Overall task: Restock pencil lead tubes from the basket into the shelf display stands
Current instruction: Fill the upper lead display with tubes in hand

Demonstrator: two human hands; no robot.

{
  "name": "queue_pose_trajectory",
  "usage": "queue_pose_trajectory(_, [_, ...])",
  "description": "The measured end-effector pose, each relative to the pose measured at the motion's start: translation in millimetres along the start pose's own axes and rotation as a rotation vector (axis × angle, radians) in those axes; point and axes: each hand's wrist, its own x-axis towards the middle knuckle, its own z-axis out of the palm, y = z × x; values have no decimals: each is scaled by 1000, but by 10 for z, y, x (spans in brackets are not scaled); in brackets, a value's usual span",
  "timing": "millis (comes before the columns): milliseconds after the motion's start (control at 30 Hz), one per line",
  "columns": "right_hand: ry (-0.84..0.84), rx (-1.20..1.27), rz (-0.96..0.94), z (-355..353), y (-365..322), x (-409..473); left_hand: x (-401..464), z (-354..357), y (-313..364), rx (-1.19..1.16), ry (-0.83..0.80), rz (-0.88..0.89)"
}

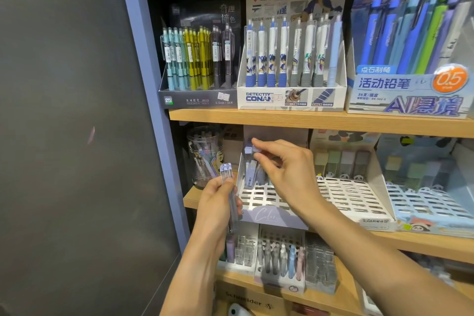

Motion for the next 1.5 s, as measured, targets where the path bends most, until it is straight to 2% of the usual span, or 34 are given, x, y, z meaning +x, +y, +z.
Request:
queue_pose_trajectory(200, [-149, -200, -72, 31, -37, 14, 22, -15, -49, 17, 7, 44])
queue_pose_trajectory(333, [-132, -195, -76, 42, -19, 20, 9, -25, -61, 18, -7, 76])
queue_pose_trajectory(633, [-256, -267, 5, 55, -51, -23, -40, 16, -54, 50, -12, 136])
queue_pose_trajectory(700, [-198, -187, 42, 18, -73, -83, -46, 10, -49, 57, -27, 136])
queue_pose_trajectory(767, [-136, 4, 243, -28, -102, -130, -37, 0, -26, 58, -67, 129])
queue_pose_trajectory(867, [-220, 446, 577, -73, -128, -169, -48, -1, 18, 20, -194, 100])
queue_pose_trajectory(967, [-215, 671, 671, -146, -110, -202, -91, 22, 39, 17, -316, 99])
queue_pose_trajectory(1233, [-118, 667, 660, -223, -96, -245, -105, 107, 14, 63, -320, 111])
queue_pose_trajectory(1367, [84, 604, 539, -293, -132, -187, -78, 113, 6, 29, -140, 149])
queue_pose_trajectory(1500, [144, 445, 360, -291, -137, -134, -45, 83, -2, -21, -2, 210])
